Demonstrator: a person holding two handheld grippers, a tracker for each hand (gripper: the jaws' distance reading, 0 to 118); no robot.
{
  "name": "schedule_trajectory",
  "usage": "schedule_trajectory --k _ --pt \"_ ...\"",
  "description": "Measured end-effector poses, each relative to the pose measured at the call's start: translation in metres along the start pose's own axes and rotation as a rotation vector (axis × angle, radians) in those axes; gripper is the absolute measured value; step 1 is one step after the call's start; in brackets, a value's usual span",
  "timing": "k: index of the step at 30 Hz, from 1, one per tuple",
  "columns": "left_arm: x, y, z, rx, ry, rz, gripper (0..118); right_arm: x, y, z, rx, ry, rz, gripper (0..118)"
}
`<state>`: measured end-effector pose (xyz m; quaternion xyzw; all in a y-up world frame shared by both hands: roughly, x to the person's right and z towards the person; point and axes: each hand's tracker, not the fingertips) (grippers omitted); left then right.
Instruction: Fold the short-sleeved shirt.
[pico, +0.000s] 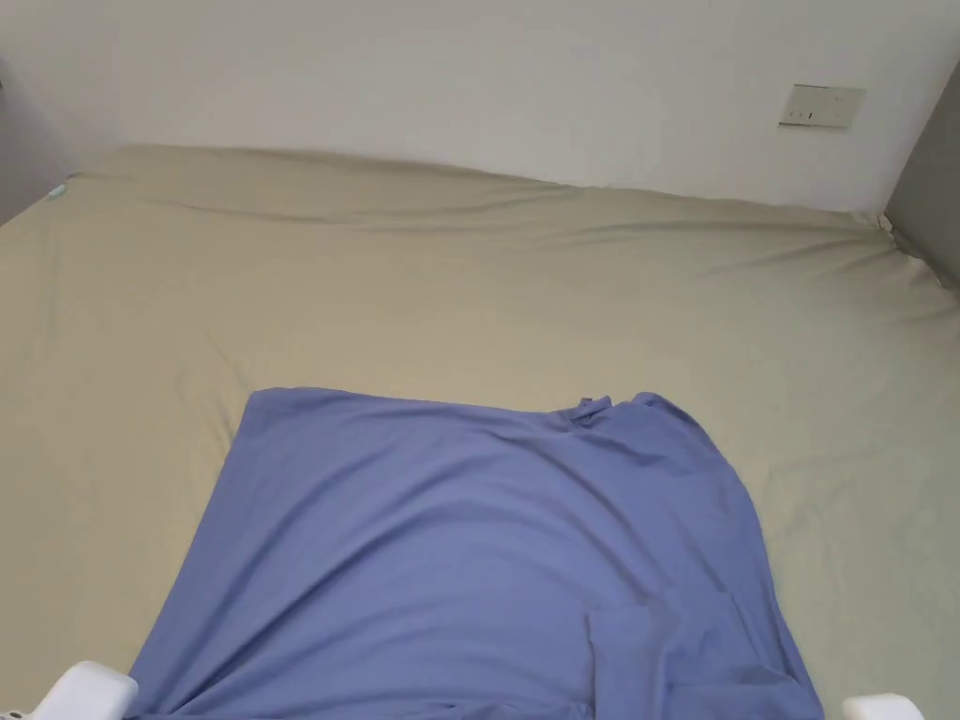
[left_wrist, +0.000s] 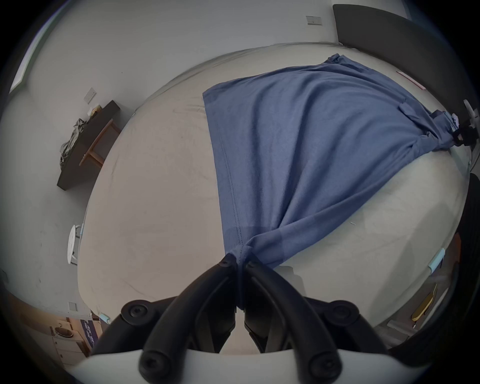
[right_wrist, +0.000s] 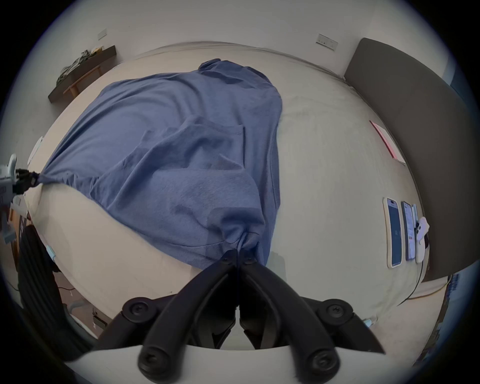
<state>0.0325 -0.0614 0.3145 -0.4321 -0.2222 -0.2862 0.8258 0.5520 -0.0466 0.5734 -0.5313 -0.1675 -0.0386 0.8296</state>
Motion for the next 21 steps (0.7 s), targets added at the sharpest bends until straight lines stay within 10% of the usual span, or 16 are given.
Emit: schedule_trajectory --k 12,14,17,19,21 --pt "0.008 -0.011 -0.005 -0.077 -0.058 -0.063 0 -0.002 -0.008 -0.006 -0.134 -0.039 0.021 3" --pt "0.013 -0.012 -0.010 -0.081 -0.048 -0.056 2 -0.007 -0.012 -0.021 -0.161 -0.035 0.032 20" --pt "0.021 -0.010 -0.012 -0.053 -0.001 -0.023 43 -0.018 -0.012 -0.021 -0.149 -0.180 0.141 94" --pt "0.021 -0.002 -0.004 -0.018 0.023 0.011 108 -0.015 -0.001 -0.004 -0.054 -0.130 0.108 97" --pt "0.018 0.013 0.015 0.102 -0.013 0.081 117 -0.013 0.019 0.021 0.051 -0.105 0.022 97"
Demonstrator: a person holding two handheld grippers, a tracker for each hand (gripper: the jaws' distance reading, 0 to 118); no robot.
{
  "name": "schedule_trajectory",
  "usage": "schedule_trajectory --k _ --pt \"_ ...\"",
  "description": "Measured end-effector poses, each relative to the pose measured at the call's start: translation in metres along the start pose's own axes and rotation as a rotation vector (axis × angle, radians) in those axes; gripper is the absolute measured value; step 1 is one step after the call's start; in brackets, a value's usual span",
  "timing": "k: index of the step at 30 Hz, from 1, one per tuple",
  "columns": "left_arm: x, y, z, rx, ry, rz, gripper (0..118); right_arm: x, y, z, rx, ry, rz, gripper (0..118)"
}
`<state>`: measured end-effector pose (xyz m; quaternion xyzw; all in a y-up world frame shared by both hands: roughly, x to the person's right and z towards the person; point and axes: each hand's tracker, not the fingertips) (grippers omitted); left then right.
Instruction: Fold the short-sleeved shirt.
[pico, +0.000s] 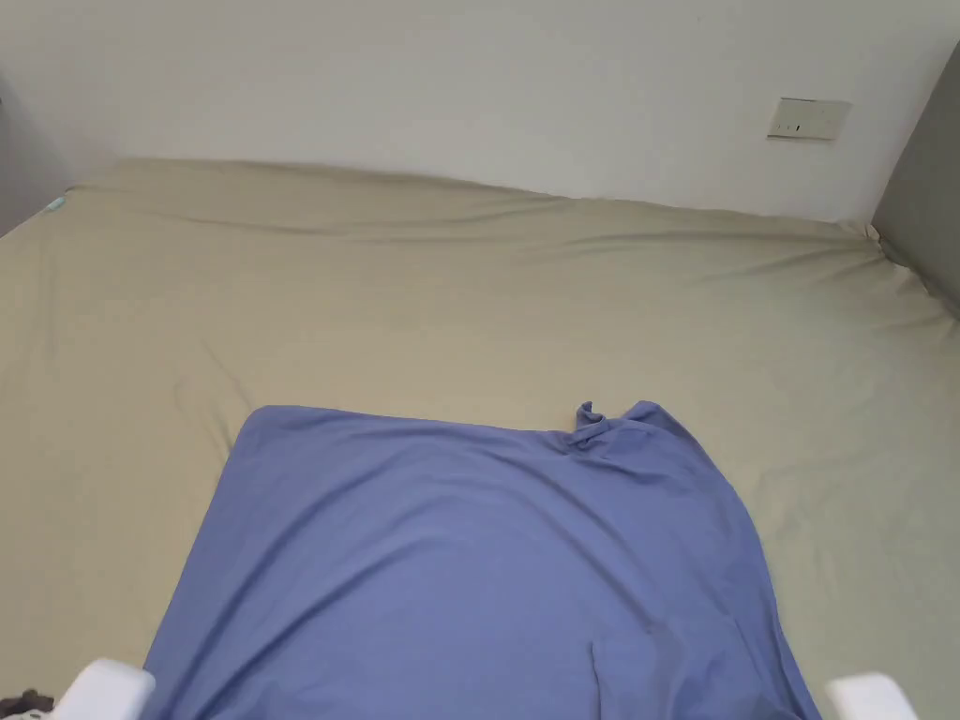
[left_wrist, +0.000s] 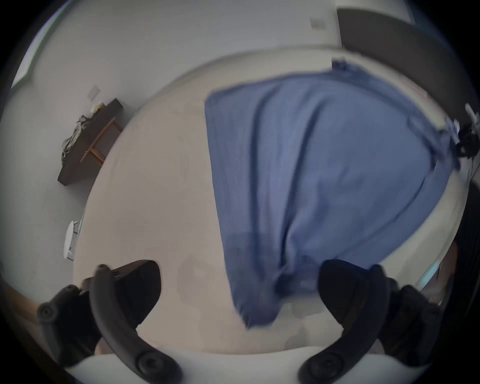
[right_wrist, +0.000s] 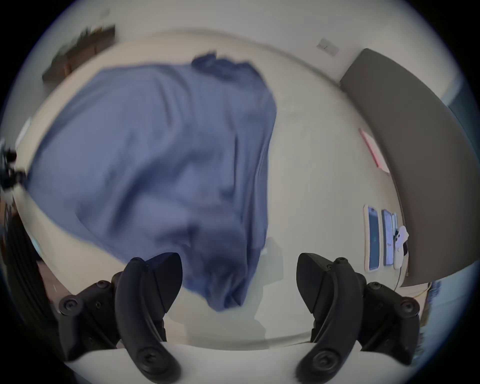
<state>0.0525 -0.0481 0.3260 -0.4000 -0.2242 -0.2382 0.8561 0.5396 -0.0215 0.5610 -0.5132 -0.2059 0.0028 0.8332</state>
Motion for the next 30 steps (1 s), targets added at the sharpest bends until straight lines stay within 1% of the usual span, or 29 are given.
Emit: schedule_trajectory --k 2,4,7,9,10,11,12,13,14,15,16,17,18,19,20,21,22,23,27,30 --pt "0.000 0.030 0.026 0.124 0.008 0.058 117 0.001 0.026 0.033 0.159 -0.001 -0.038 97" --pt "0.000 0.063 0.061 0.287 0.046 0.099 117 -0.006 0.051 0.072 0.348 -0.020 -0.048 97" --pt "0.006 0.106 0.122 0.576 0.061 0.186 117 -0.021 0.084 0.136 0.623 -0.034 -0.055 97" --pt "0.012 0.127 0.158 0.725 0.065 0.244 117 -0.034 0.099 0.170 0.762 -0.050 -0.053 97" --pt "0.017 0.134 0.173 0.781 0.083 0.262 117 -0.041 0.105 0.184 0.810 -0.052 -0.048 97" --pt "0.026 0.141 0.189 0.831 0.166 0.285 117 -0.049 0.111 0.197 0.834 -0.052 -0.032 97" --pt "0.035 0.148 0.202 0.865 0.265 0.276 117 -0.063 0.118 0.208 0.823 -0.079 -0.014 97" --pt "0.042 0.152 0.211 0.889 0.278 0.250 116 -0.070 0.119 0.212 0.833 -0.097 -0.009 96" --pt "0.046 0.153 0.217 0.897 0.249 0.242 115 -0.078 0.118 0.216 0.858 -0.097 -0.001 95" --pt "0.052 0.154 0.223 0.909 0.222 0.244 111 -0.085 0.116 0.220 0.888 -0.067 0.009 87" --pt "0.059 0.154 0.223 0.918 0.196 0.240 105 -0.091 0.114 0.222 0.909 -0.047 0.022 77" --pt "0.064 0.154 0.224 0.921 0.192 0.234 94 -0.097 0.115 0.221 0.914 -0.047 0.030 58" --pt "0.071 0.154 0.225 0.914 0.207 0.212 71 -0.105 0.114 0.220 0.917 -0.062 0.038 24" --pt "0.077 0.154 0.222 0.910 0.222 0.183 49 -0.109 0.114 0.218 0.923 -0.089 0.055 8" --pt "0.079 0.153 0.220 0.910 0.226 0.172 29 -0.113 0.114 0.217 0.933 -0.100 0.062 8" --pt "0.082 0.152 0.219 0.905 0.220 0.164 11 -0.116 0.114 0.215 0.926 -0.090 0.066 5" --pt "0.083 0.152 0.217 0.891 0.195 0.157 5 -0.117 0.115 0.215 0.921 -0.076 0.081 2" --pt "0.083 0.152 0.216 0.878 0.173 0.157 0 -0.118 0.114 0.216 0.921 -0.069 0.083 2" --pt "0.082 0.153 0.209 0.865 0.148 0.164 0 -0.121 0.114 0.219 0.949 -0.097 0.067 2" --pt "0.080 0.155 0.206 0.855 0.127 0.175 0 -0.118 0.116 0.221 0.958 -0.087 0.046 2"
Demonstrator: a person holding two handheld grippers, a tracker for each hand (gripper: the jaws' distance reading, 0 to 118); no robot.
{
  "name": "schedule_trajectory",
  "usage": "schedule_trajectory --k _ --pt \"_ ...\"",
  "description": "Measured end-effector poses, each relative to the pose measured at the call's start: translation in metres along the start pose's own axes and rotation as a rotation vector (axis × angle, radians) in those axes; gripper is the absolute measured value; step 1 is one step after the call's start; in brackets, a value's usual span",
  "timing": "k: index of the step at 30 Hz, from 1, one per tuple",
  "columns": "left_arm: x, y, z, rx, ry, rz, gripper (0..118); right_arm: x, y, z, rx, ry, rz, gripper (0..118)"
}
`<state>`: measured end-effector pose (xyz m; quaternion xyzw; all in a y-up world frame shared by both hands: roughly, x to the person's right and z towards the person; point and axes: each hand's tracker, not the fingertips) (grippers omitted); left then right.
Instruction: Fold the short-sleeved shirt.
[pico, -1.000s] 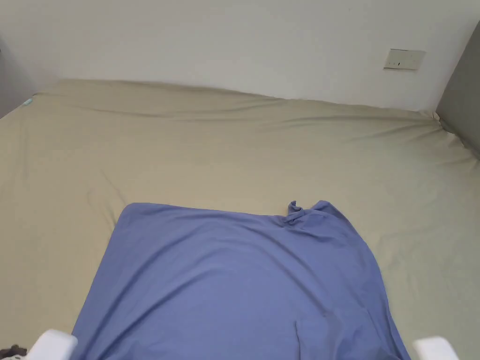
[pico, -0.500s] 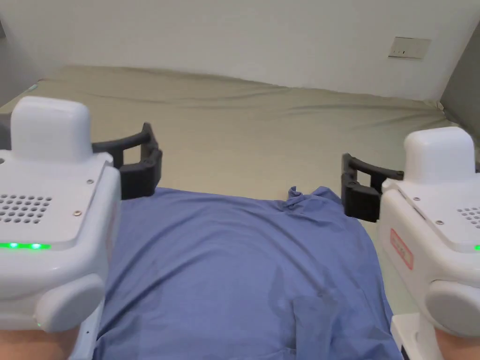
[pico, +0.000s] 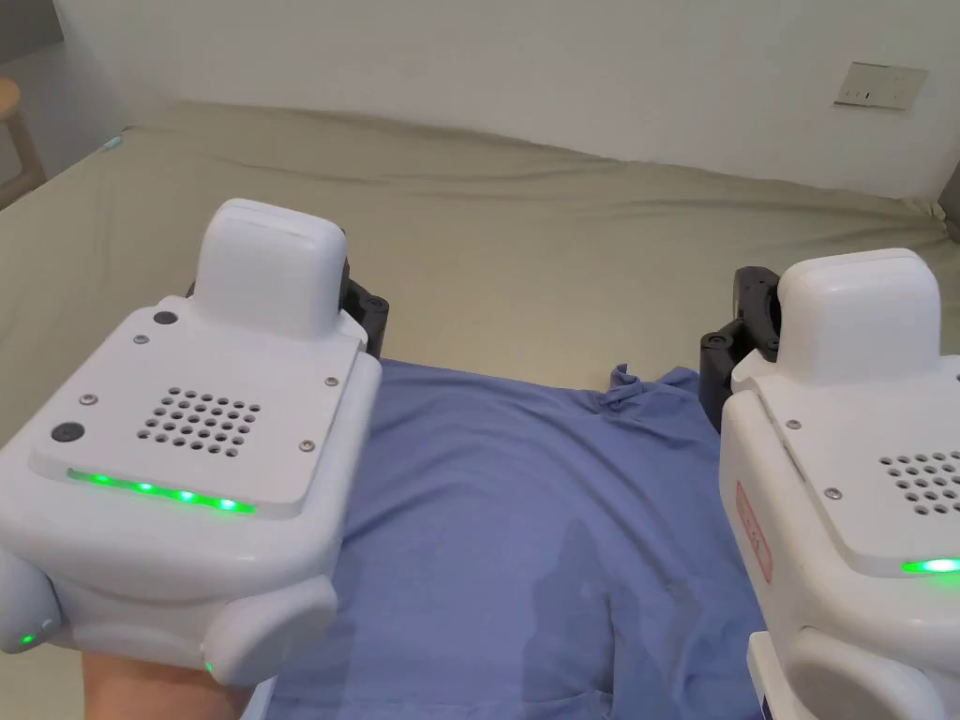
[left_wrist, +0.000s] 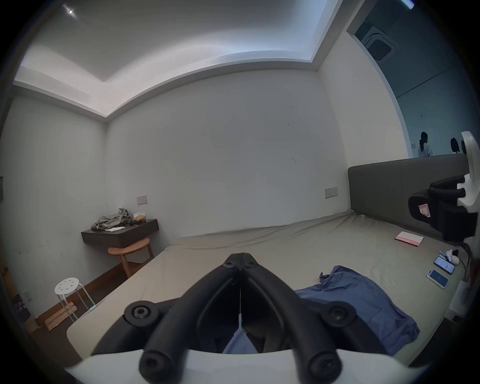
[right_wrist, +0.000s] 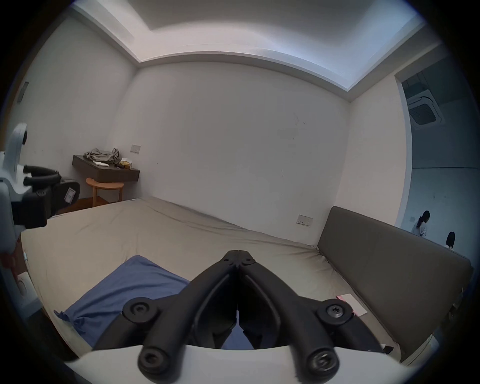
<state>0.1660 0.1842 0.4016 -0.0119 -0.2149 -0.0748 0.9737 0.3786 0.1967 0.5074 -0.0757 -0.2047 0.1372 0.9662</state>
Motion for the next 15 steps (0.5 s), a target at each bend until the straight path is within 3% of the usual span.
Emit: schedule_trajectory --k 6,11,15 --pt "-0.011 -0.018 -0.011 -0.090 -0.042 0.002 0 0.001 -0.010 -0.005 -0.021 -0.015 0.042 2" --pt "-0.033 -0.086 -0.026 -0.374 -0.051 -0.155 0 0.011 -0.036 -0.002 -0.088 0.004 0.058 2" --pt "-0.070 -0.160 -0.025 -0.612 -0.009 -0.045 0 0.020 -0.059 -0.003 -0.167 0.002 0.085 2"
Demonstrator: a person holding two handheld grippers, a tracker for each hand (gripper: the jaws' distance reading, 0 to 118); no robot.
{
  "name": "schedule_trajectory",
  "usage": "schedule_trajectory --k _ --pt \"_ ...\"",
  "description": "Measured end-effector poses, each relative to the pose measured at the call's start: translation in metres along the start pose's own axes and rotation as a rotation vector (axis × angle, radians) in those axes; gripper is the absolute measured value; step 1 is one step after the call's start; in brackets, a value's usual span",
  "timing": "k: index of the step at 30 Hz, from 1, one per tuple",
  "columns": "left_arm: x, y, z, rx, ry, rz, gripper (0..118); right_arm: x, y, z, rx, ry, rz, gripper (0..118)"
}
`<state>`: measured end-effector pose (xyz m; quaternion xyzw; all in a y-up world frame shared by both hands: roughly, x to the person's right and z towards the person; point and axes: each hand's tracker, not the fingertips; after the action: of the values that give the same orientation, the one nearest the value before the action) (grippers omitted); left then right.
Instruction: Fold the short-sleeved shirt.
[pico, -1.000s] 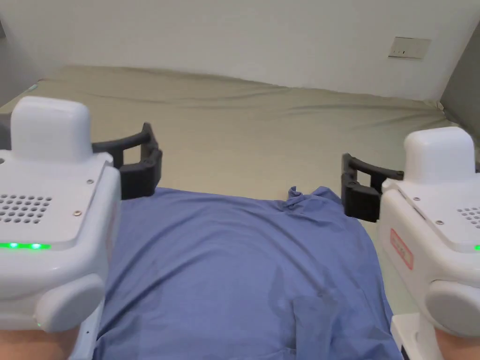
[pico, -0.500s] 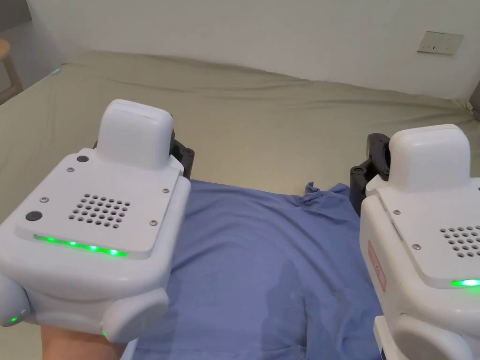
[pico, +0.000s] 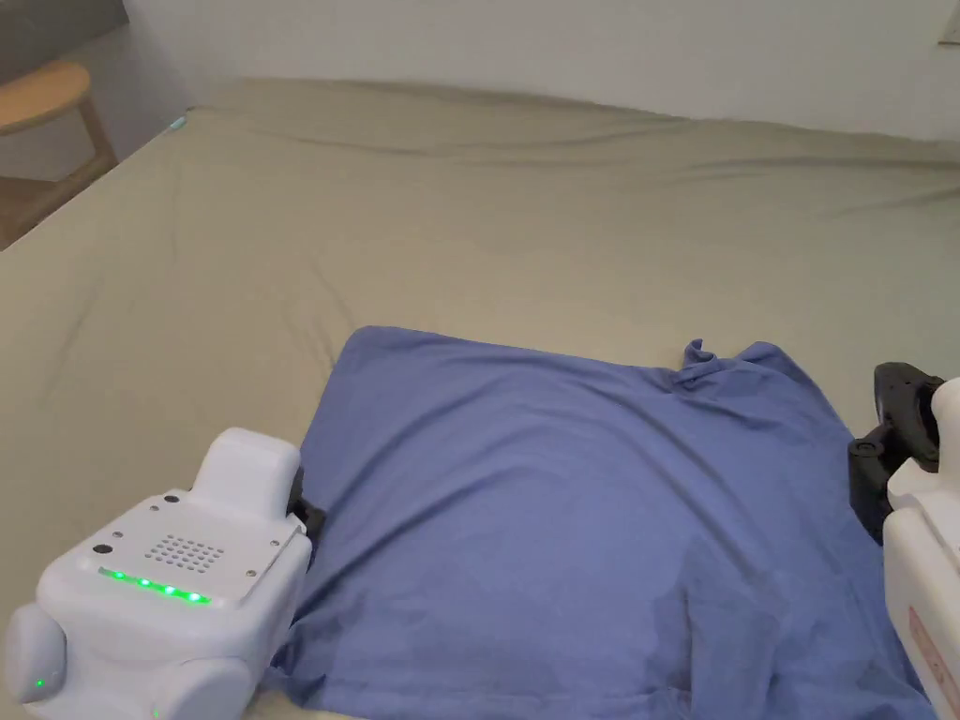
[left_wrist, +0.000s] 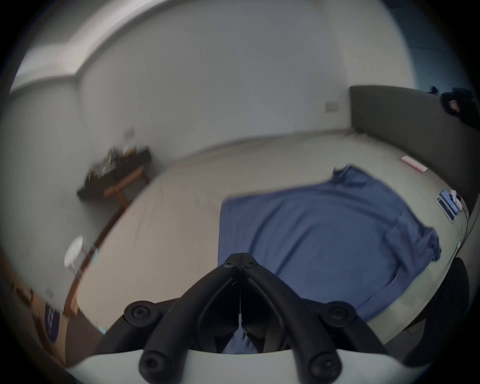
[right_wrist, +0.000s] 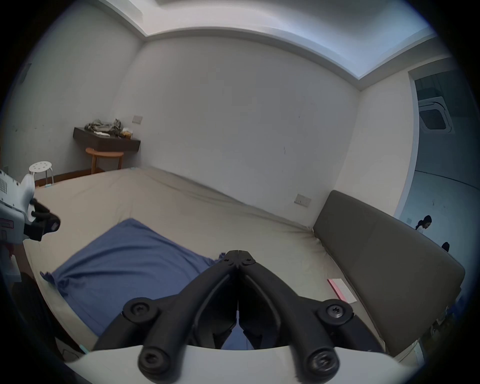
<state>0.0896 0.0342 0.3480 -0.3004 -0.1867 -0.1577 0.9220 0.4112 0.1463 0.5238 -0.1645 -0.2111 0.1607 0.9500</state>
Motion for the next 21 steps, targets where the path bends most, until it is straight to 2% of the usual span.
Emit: schedule_trajectory --k 2,3,4,5,6,7,8,13,14,15,17,18,19,20,21 --pt "-0.015 -0.031 -0.016 -0.092 0.009 0.048 0 0.003 -0.008 -0.002 -0.037 -0.006 0.000 2" --pt "-0.022 -0.047 -0.022 -0.132 0.014 0.080 8 0.005 -0.013 -0.002 -0.050 -0.008 -0.005 2" --pt "-0.026 -0.058 -0.028 -0.172 0.024 0.101 26 0.007 -0.016 -0.002 -0.063 -0.010 -0.012 2" --pt "-0.031 -0.070 -0.036 -0.221 0.016 0.122 52 0.009 -0.020 -0.003 -0.076 -0.006 -0.024 2" --pt "-0.034 -0.081 -0.043 -0.267 0.000 0.149 88 0.010 -0.022 -0.004 -0.090 -0.003 -0.032 2" --pt "-0.035 -0.089 -0.049 -0.304 -0.005 0.164 105 0.011 -0.024 -0.005 -0.099 -0.004 -0.034 2" --pt "-0.037 -0.098 -0.054 -0.342 -0.008 0.173 110 0.012 -0.026 -0.006 -0.109 -0.005 -0.035 2" --pt "-0.036 -0.114 -0.074 -0.412 0.051 0.182 110 0.015 -0.029 -0.006 -0.132 -0.012 -0.030 2" --pt "-0.037 -0.116 -0.079 -0.433 0.054 0.200 106 0.015 -0.030 -0.007 -0.137 -0.012 -0.029 2" --pt "-0.036 -0.117 -0.083 -0.462 0.049 0.208 94 0.015 -0.030 -0.007 -0.141 -0.012 -0.030 2" --pt "-0.033 -0.117 -0.089 -0.470 0.006 0.201 89 0.017 -0.031 -0.008 -0.151 -0.011 -0.033 2" --pt "-0.031 -0.113 -0.086 -0.465 0.037 0.190 77 0.017 -0.032 -0.008 -0.155 -0.013 -0.033 2" --pt "-0.031 -0.110 -0.083 -0.467 0.012 0.170 66 0.018 -0.032 -0.008 -0.158 -0.014 -0.035 2" --pt "-0.030 -0.107 -0.081 -0.466 -0.044 0.154 50 0.019 -0.033 -0.008 -0.163 -0.015 -0.038 2" --pt "-0.028 -0.105 -0.077 -0.449 -0.033 0.146 21 0.020 -0.034 -0.008 -0.168 -0.015 -0.042 2"
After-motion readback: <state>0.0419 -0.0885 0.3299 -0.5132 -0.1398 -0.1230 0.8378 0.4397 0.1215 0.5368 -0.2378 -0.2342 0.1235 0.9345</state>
